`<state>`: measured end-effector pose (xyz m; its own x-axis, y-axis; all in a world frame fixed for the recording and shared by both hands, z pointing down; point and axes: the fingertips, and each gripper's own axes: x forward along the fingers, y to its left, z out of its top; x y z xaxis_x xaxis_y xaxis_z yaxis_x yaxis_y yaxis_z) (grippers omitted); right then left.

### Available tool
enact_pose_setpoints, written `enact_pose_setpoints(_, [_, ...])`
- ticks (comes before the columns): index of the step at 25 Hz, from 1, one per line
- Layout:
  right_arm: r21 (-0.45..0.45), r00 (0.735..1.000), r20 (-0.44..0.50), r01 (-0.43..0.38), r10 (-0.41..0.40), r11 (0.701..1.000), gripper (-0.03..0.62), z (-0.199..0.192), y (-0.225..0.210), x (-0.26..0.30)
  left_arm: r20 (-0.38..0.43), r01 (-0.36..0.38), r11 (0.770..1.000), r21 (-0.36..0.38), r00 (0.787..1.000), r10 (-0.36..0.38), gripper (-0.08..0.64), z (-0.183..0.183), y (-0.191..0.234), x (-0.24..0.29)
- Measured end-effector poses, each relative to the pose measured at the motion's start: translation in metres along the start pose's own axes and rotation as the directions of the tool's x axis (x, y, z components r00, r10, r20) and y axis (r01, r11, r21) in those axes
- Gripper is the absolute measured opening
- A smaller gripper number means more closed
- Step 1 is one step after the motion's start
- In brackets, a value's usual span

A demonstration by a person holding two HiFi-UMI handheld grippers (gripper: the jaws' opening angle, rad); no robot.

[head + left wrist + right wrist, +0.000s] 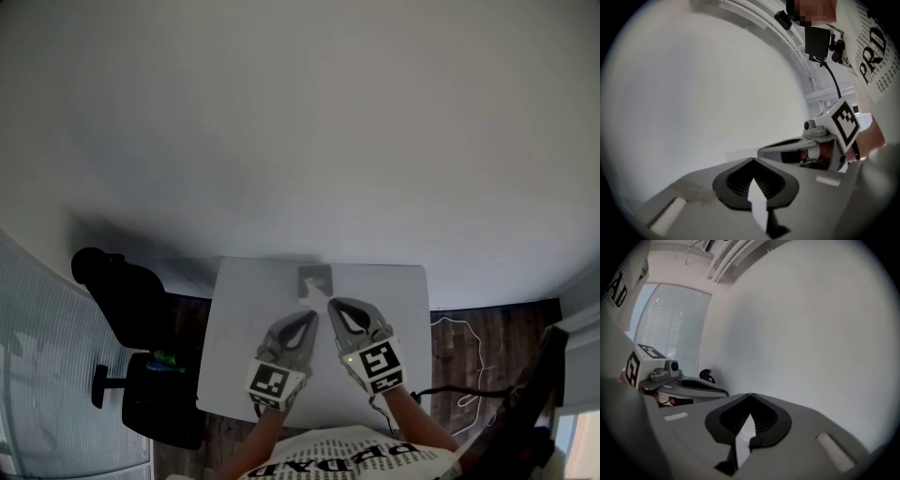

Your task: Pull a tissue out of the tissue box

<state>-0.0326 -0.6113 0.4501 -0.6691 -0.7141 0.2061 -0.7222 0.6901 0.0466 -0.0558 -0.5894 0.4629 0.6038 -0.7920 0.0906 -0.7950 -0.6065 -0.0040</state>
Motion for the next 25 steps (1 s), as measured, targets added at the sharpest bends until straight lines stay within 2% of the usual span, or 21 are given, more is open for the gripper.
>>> enact_pose_setpoints(10, [-0.01, 0.999, -0.01, 0.041, -0.041, 0.999, 0.008, -0.0013, -0.008, -0.0002, 0.001, 0.007, 1.0, 0.0, 1.0, -0.007, -0.008, 0.0016, -0.0012, 0.0015])
enact_pose_setpoints(25, [-0.009, 0.999, -0.029, 0.03, -0.03, 1.0, 0.008, -0.0055, -0.0053, 0.0005, 0.005, 0.006, 1.0, -0.007, 1.0, -0.006, -0.008, 0.0028, -0.0017, 0.0027])
